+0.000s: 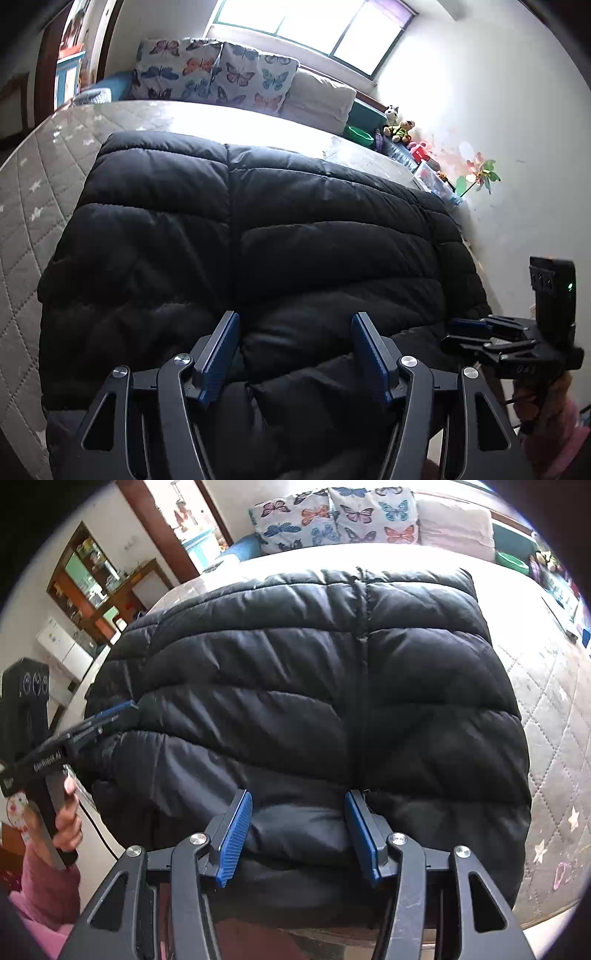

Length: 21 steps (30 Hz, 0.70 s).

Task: Fold large clothes

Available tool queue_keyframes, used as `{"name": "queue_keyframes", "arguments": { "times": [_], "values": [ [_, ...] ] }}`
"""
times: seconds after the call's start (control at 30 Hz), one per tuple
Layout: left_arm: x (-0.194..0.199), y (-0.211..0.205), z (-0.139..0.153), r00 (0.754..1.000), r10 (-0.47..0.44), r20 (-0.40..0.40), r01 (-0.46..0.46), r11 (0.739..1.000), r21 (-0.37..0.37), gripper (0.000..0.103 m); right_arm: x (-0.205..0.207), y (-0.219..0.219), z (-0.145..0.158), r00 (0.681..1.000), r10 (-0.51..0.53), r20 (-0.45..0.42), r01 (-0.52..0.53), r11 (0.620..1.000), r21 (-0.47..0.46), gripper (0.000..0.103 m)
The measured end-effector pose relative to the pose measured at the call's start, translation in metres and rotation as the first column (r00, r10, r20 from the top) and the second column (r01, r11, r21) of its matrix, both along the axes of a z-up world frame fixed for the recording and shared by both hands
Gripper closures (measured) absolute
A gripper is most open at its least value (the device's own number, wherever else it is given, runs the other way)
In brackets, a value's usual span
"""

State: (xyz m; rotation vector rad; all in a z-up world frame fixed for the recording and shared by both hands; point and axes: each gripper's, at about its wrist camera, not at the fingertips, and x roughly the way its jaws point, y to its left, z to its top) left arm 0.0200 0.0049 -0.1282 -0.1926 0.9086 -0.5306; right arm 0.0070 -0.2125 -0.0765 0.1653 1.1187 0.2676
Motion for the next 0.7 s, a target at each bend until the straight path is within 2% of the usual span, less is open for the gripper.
{"name": "queue_keyframes", "arguments": {
  "times": [0.37,0.5,0.63,0.7],
  "values": [
    [-0.009,0.012,0.002,0.999,-0.027,-0.021,0.026,1.000,-0.011,0.037,-0.011,-0.008,-0.011,1.000,0.021,0.004,-0.021,0.998,0.066,0.045],
    [-0.017,0.033,-0.002,0.999,-0.038,-0.017,0.036,0.995,-0.093,0.037,-0.011,-0.016,-0.017,1.000,0.015,0.013,-0.016,0.992,0.123,0.045],
    [-0.019,0.059,0.010,0.999,-0.037,-0.032,0.030,0.981,-0.194,0.037,-0.009,-0.019,-0.017,0.999,0.043,0.004,-0.043,0.991,0.130,0.045],
    [-0.020,0.068,0.022,1.000,-0.021,0.003,0.021,0.981,-0.195,0.037,-0.007,-0.021,-0.018,0.999,0.051,0.002,-0.051,0.989,0.135,0.045]
  ]
}}
